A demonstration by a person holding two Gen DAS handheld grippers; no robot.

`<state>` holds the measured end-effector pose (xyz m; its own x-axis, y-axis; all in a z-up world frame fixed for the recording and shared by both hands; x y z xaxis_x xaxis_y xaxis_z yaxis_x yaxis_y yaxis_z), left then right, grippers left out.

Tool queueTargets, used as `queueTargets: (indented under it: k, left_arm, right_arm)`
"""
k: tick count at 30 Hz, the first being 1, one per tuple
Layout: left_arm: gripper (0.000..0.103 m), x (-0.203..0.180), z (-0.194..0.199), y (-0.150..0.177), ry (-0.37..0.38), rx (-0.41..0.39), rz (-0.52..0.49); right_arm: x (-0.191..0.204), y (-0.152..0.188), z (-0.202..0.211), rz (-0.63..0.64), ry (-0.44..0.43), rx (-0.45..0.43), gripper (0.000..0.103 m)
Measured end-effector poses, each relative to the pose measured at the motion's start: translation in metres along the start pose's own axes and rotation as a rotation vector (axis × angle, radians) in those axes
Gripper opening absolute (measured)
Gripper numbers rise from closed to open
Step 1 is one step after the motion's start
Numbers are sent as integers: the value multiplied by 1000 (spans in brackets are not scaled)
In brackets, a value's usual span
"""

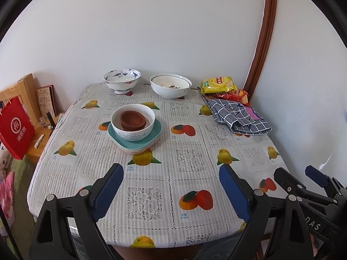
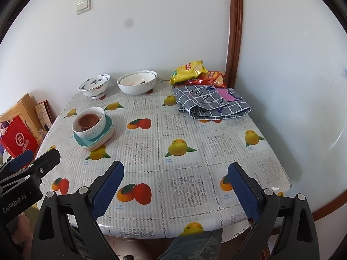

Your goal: Organize plates and bowls

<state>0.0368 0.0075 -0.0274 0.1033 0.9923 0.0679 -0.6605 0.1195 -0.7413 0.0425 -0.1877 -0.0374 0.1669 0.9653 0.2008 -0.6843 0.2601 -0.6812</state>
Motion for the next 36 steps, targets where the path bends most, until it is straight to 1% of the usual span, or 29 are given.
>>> queueTargets:
  k: [9, 22, 36]
  left_arm:
    - [90, -3, 0, 0, -32, 5, -18]
    - [90, -3, 0, 1, -31, 8, -19]
    - [90, -6, 1, 2, -31, 11, -25]
  right_arm:
    - [-4, 0, 1, -33, -17, 4, 96]
    - [-7, 0, 2, -22, 0, -4, 96]
    - [-3, 2, 6, -24, -8, -7, 96]
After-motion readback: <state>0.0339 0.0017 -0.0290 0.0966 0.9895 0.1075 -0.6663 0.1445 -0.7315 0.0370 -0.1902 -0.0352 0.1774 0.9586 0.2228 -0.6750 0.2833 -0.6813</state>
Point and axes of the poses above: each gripper's, at about its wrist camera, not at the fingertips, and z roughly against the way its jaws point, x to its left, y to its underside, the point moved 4 cm from there along -z, roughly the way its jaws point, and after that the axes turned 15 degrees about -z, right-handed, at the moved point
